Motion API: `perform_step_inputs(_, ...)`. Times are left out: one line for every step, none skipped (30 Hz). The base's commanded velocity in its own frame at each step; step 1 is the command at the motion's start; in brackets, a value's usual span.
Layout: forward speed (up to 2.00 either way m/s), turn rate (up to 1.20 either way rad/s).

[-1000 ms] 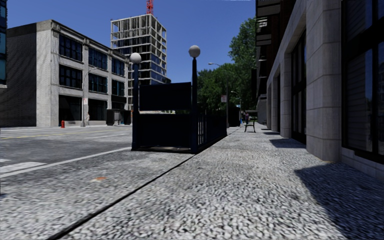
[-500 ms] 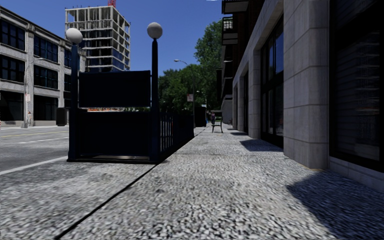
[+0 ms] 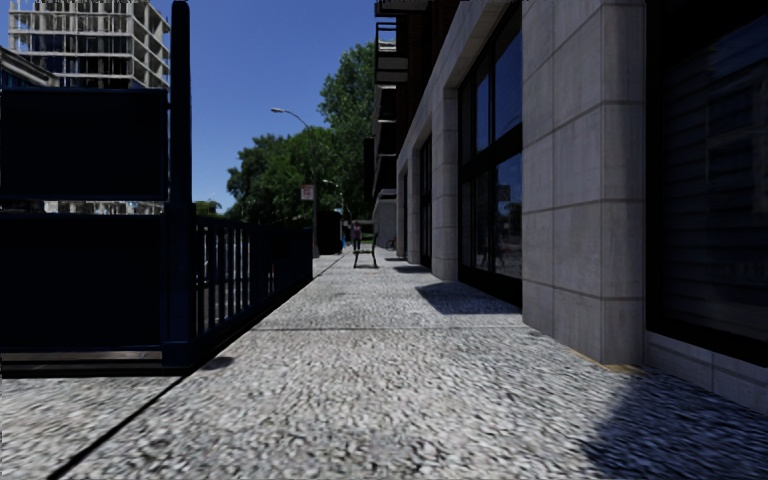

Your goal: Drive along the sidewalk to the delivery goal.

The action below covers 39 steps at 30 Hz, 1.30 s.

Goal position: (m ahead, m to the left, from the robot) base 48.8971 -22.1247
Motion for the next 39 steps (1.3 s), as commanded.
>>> perform_step_inputs(2.00,-0.50)
perform_step_inputs(2.00,-0.50)
perform_step_inputs(2.00,-0.48)
perform_step_inputs(2.00,-0.35)
perform_step_inputs(2.00,-0.24)
perform_step_inputs(2.00,-0.24)
perform_step_inputs(2.00,-0.20)
perform_step_inputs(2.00,-0.15)
perform_step_inputs(2.00,-0.14)
perform_step_inputs(2.00,-0.14)
perform_step_inputs(2.00,-0.14)
perform_step_inputs(2.00,-0.21)
perform_step_inputs(2.00,-0.26)
perform_step_inputs(2.00,-0.26)
perform_step_inputs(2.00,-0.30)
perform_step_inputs(2.00,-0.35)
perform_step_inputs(2.00,-0.40)
perform_step_inputs(2.00,-0.43)
perform_step_inputs(2.00,-0.43)
perform_step_inputs(2.00,-0.45)
perform_step_inputs(2.00,-0.47)
perform_step_inputs(2.00,-0.48)
perform_step_inputs(2.00,-0.48)
perform_step_inputs(2.00,-0.48)
perform_step_inputs(2.00,-0.48)
perform_step_inputs(2.00,-0.43)
perform_step_inputs(2.00,0.00)
perform_step_inputs(2.00,0.00)
perform_step_inputs(2.00,0.00)
perform_step_inputs(2.00,0.00)
perform_step_inputs(2.00,0.00)
perform_step_inputs(2.00,0.00)
perform_step_inputs(2.00,0.00)
perform_step_inputs(2.00,0.14)
perform_step_inputs(2.00,0.19)
perform_step_inputs(2.00,0.19)
perform_step_inputs(2.00,0.22)
perform_step_inputs(2.00,0.26)
perform_step_inputs(2.00,0.32)
